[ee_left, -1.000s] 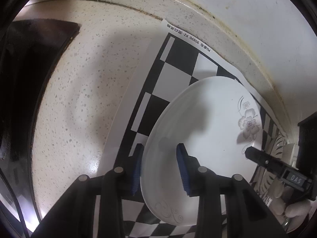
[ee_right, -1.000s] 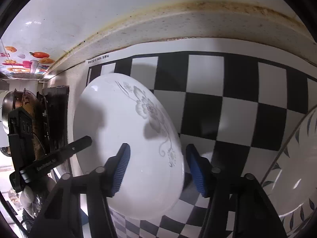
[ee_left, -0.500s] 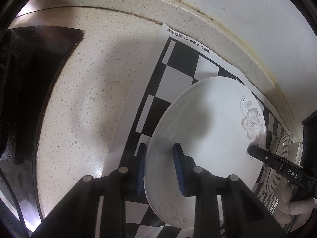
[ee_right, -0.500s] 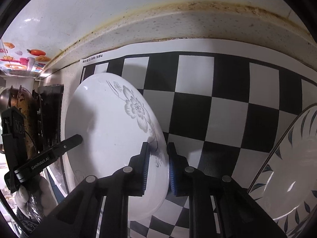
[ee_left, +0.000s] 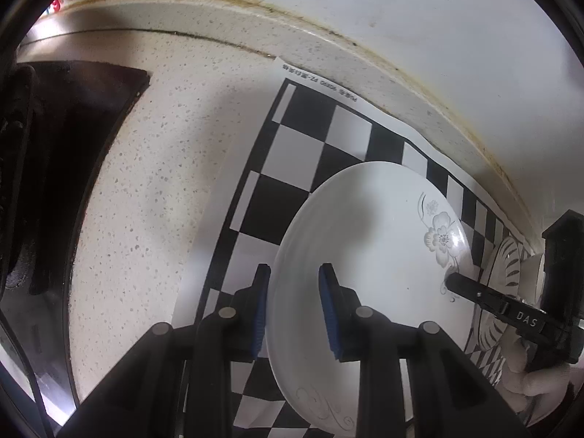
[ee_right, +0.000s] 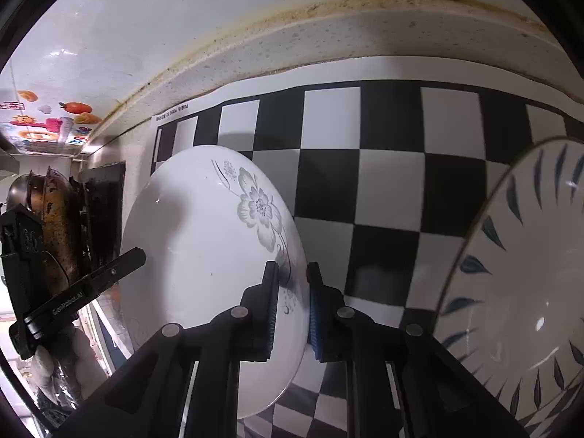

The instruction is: Organize plates and bowls

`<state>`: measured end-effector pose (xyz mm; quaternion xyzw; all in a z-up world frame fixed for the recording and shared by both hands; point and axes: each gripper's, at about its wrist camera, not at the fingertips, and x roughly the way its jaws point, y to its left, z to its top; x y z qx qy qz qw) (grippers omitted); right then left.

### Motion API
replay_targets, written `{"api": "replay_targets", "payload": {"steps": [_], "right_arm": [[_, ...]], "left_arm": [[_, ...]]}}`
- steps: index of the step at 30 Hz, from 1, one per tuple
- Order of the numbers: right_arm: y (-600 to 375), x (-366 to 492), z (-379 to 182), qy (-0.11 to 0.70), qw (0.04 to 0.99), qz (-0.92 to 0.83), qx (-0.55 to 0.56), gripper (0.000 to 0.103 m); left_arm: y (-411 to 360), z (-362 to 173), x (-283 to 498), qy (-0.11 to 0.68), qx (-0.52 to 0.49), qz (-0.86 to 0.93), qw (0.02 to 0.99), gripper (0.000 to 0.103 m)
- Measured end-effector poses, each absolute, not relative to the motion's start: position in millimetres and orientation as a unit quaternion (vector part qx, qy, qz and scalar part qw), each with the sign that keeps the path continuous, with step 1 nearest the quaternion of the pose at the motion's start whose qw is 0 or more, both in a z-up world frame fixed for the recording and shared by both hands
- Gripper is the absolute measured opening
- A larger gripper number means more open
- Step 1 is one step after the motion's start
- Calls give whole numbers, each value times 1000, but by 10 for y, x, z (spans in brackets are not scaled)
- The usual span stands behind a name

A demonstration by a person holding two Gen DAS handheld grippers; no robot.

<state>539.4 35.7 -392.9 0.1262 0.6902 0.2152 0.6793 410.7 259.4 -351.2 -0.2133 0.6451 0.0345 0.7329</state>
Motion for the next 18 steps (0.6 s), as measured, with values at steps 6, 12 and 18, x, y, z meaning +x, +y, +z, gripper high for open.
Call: {"api": "replay_targets", "payload": {"steps": [6, 12, 18], "right_arm": [[193, 5271, -3755, 679, 688, 217, 136, 16], [-61, 5094, -3510, 664, 699, 221, 146, 15], [-434, 4763, -3286, 648, 711, 215, 166, 16]], "left_arm": [[2501, -3380, 4017, 638, -211, 25, 740, 24], [2393, -3147, 3915, 627, -207, 11, 751, 24], [2116, -2861, 3699, 619, -189, -17, 762, 24]]}}
